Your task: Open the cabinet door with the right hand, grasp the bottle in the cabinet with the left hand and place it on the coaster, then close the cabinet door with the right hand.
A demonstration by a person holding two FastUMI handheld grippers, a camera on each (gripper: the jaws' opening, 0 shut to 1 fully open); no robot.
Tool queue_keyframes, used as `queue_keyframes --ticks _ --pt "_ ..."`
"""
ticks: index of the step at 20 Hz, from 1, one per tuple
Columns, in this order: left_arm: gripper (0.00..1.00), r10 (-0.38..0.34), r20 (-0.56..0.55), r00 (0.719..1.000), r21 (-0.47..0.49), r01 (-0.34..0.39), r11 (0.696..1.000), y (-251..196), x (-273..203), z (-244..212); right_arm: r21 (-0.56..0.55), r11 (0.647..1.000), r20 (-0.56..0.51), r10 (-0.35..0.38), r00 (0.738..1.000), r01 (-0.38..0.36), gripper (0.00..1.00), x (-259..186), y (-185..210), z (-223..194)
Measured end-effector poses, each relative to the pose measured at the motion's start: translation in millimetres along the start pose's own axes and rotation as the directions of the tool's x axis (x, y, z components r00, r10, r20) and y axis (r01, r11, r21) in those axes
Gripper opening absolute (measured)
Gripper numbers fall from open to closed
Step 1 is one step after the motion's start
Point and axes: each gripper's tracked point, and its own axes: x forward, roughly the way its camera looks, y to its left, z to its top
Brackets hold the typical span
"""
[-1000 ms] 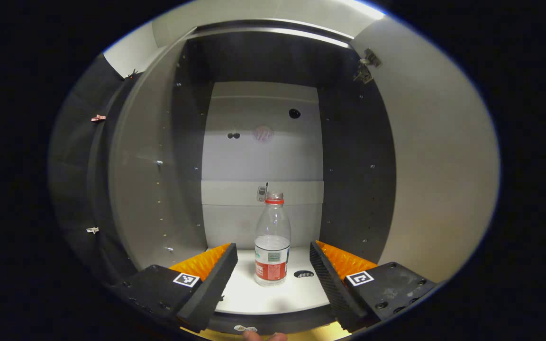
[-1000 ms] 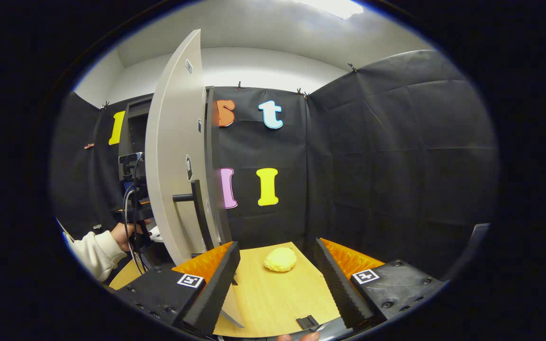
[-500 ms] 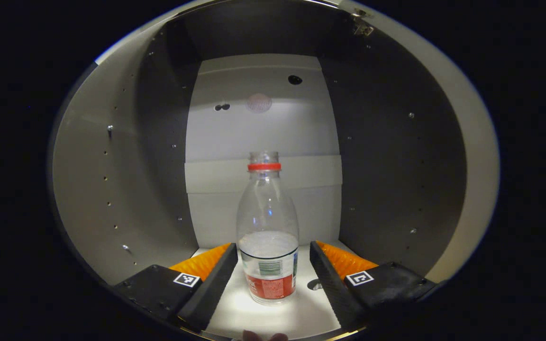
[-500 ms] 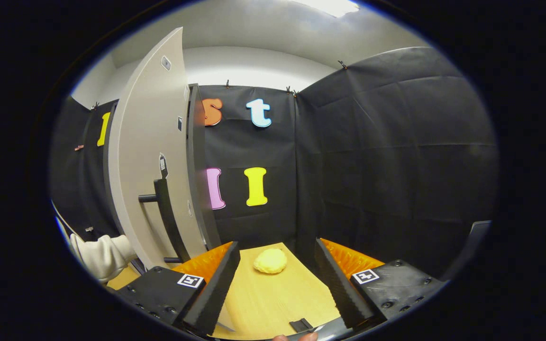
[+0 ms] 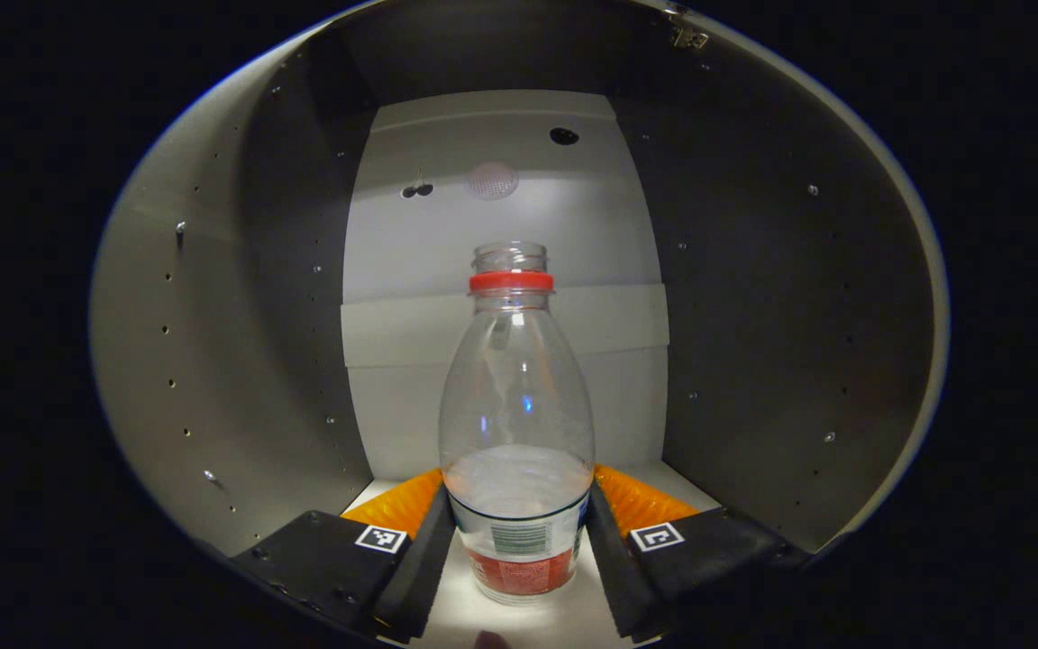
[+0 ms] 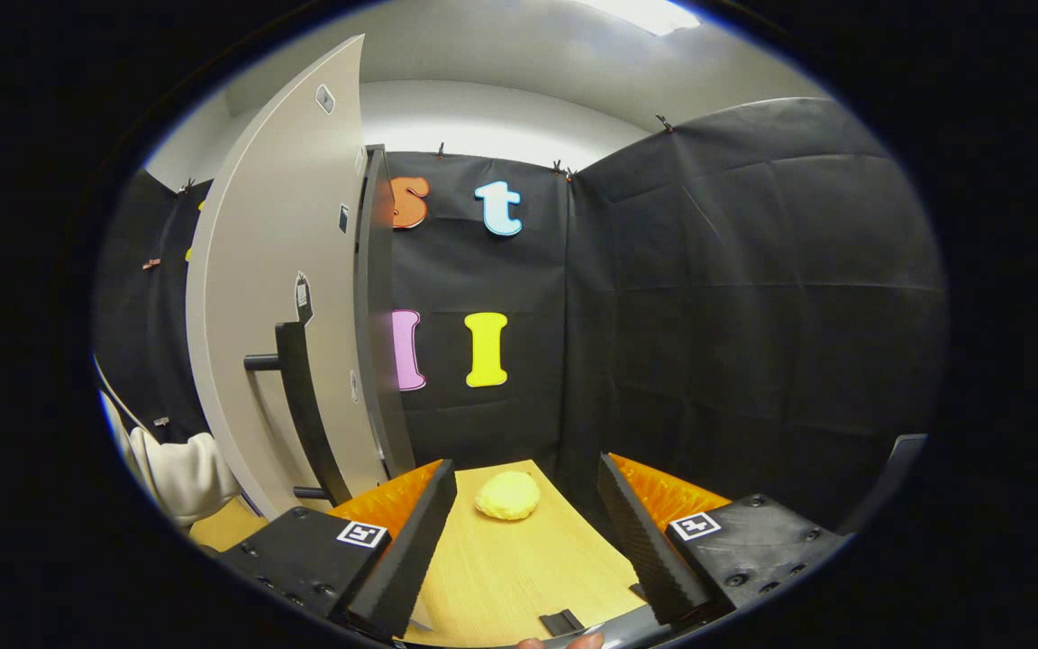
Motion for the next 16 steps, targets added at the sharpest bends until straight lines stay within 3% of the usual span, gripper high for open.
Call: queue_keyframes --ticks 6,12,16 --pt "0.75 -0.038 0.037 0.999 -0.012 0.038 0.999 19 -51 25 0.017 1.0 0.004 0.014 1.0 -0.014 0.98 -2 7 1" --pt "0.75 -0.033 0.078 0.996 -0.043 0.037 0.998 69 -133 45 0.014 0.999 0.022 0.038 0.999 -0.038 0.98 -10 19 5" --pt "0.75 -0.024 0.08 0.997 -0.027 0.026 0.999 106 -194 34 -0.004 0.998 0.05 0.062 0.997 -0.062 0.98 -9 33 11"
